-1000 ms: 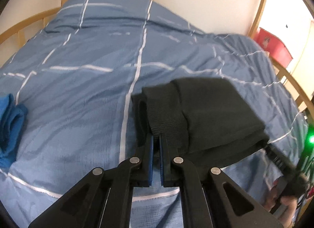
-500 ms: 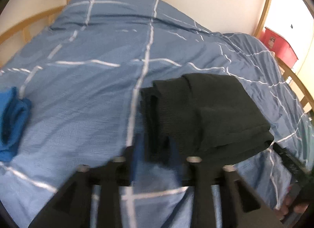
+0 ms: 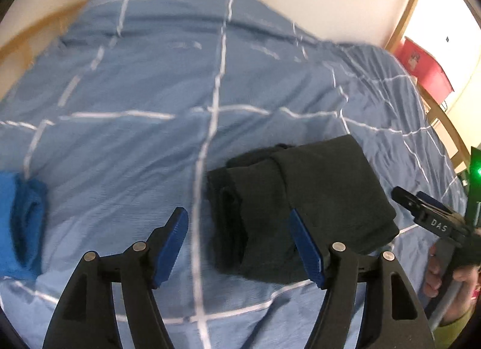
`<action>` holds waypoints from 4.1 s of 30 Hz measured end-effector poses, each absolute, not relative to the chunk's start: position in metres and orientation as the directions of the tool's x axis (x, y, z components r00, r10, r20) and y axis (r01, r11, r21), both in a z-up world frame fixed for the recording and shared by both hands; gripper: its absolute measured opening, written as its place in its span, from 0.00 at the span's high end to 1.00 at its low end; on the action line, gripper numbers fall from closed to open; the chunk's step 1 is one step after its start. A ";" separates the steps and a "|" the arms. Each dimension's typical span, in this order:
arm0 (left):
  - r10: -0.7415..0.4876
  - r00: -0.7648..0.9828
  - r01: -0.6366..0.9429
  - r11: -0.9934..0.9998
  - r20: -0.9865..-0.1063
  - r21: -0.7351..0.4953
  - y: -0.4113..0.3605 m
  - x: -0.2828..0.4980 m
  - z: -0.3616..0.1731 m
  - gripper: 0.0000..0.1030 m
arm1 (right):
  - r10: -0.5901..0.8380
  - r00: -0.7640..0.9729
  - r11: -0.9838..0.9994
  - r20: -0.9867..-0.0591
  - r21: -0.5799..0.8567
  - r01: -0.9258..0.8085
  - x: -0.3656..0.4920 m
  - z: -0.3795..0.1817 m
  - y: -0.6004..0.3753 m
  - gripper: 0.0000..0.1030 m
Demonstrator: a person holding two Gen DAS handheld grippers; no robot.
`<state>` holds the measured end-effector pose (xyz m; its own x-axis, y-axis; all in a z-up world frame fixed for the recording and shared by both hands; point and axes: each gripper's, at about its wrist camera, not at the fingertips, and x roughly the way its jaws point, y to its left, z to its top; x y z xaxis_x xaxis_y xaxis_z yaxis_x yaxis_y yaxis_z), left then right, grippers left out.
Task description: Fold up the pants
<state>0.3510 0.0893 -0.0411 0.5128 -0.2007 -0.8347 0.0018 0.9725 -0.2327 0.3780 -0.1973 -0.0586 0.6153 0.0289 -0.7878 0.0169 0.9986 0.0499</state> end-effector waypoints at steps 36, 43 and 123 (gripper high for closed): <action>-0.442 0.315 -0.075 0.870 -0.840 -0.487 0.092 0.401 -0.136 0.52 | 0.222 0.395 0.973 -0.891 0.226 -0.038 0.434 -0.138 -0.195 0.51; -0.431 0.383 -0.026 0.879 -0.817 -0.476 0.087 0.383 -0.099 0.73 | 0.241 0.484 0.966 -0.841 0.255 -0.039 0.411 -0.107 -0.194 0.69; 0.251 0.532 -0.374 0.926 -0.809 0.042 0.544 0.235 0.003 0.25 | 0.205 0.663 0.942 -0.720 -0.038 -0.333 0.347 -0.042 0.291 0.29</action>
<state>0.2345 0.5442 0.0029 0.5316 0.2513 -0.8088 -0.3744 0.9263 0.0418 0.3473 0.2905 -0.0423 0.6628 0.2048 -0.7203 -0.3326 0.9423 -0.0381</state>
